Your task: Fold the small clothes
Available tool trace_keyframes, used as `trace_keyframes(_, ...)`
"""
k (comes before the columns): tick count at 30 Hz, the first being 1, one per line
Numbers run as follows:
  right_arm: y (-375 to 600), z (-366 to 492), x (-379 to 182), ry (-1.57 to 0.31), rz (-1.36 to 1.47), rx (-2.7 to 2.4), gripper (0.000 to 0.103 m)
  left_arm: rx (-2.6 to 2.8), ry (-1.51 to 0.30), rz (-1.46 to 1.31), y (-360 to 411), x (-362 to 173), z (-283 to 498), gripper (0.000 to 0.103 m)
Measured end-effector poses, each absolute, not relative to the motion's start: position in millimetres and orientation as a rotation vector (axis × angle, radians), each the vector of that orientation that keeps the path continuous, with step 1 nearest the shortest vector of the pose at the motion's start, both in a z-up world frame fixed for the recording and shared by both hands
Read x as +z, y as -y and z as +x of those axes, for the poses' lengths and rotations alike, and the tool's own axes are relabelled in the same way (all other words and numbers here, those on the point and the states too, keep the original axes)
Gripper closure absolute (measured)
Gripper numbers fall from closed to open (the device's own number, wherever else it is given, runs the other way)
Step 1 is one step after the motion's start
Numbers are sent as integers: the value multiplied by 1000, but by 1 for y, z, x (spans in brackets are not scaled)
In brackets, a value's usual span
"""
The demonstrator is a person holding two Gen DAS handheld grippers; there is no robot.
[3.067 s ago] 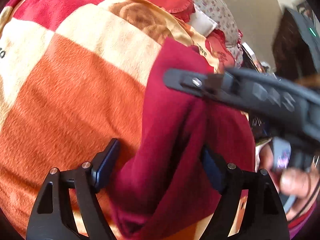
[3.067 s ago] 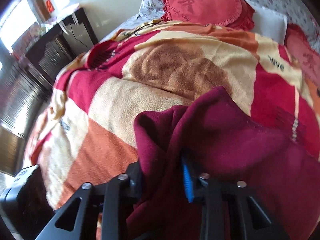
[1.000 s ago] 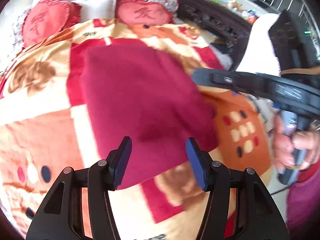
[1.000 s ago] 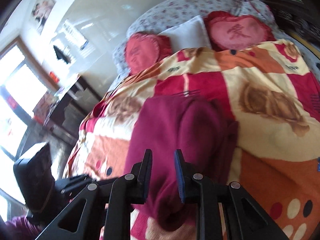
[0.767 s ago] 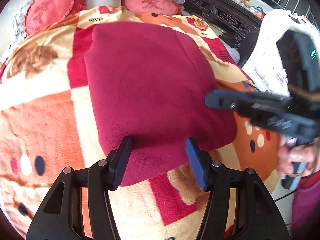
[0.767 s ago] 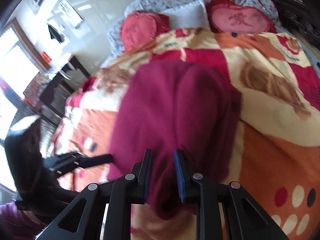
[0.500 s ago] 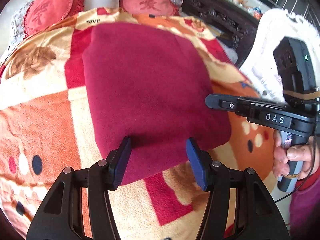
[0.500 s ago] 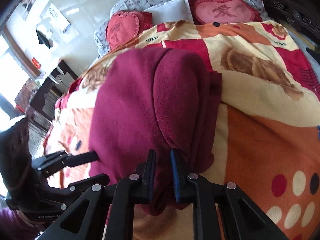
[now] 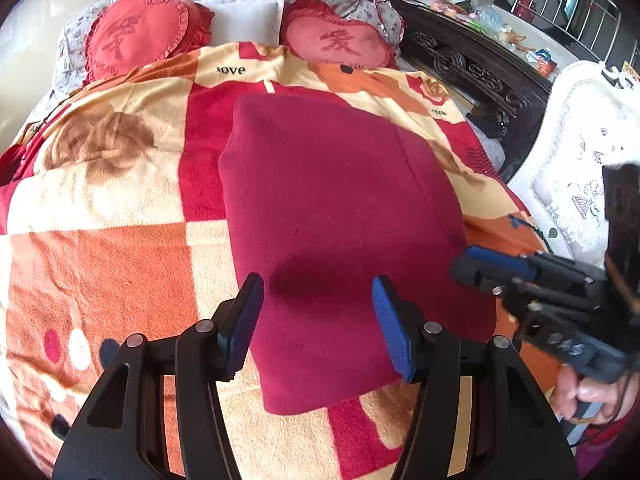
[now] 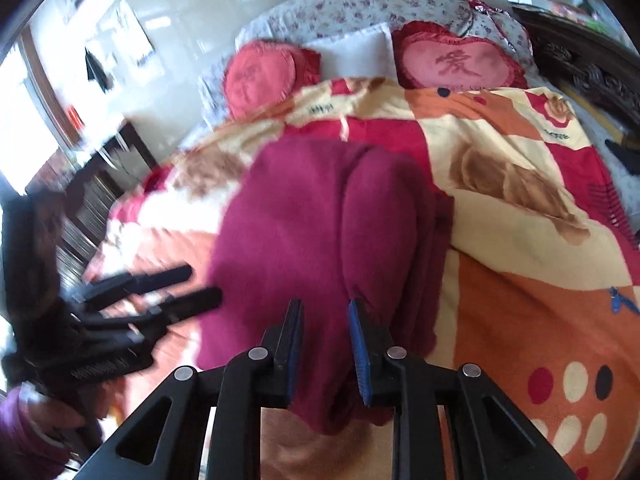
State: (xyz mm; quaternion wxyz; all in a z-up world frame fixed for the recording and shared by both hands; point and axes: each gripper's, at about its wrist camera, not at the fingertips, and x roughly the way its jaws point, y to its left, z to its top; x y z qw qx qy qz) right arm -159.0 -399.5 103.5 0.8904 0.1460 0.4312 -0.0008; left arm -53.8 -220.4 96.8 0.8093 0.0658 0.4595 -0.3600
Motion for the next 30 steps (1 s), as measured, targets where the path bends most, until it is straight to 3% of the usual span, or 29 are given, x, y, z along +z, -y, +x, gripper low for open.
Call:
trace_keyframes(3, 408, -159, 85, -917, 309, -47, 78, -765, -996, 152, 223, 91, -51, 47)
trace_keyframes(4, 412, -159, 79, -929, 308, -70, 54, -763, -1002, 159, 224, 89, -49, 45)
trace_keyframes(5, 415, -159, 76, -939, 311, -87, 41, -762, -1007, 162, 225, 87, -48, 44)
trace_keyframes(8, 434, -165, 73, -908, 427, -53, 41, -785, -1021, 118, 220, 84, -41, 31)
trace_keyframes(10, 445, -169, 76, -870, 497, -35, 41, -816, -1051, 51, 214, 82, -34, 30)
trace_keyframes(13, 462, -168, 75, -829, 574, -37, 30, -845, -1075, -41, 206, 80, -22, 23)
trace_keyframes(25, 488, -129, 32, -779, 836, 109, 19, -894, -1215, -170, 224, 41, 6, 20)
trace_keyframes(28, 486, -122, 29, -782, 852, 137, 19, -892, -1219, -186, 224, 42, 7, 20)
trace_keyframes(30, 479, -119, 33, -798, 810, 143, 24, -895, -1205, -179, 224, 44, 5, 21)
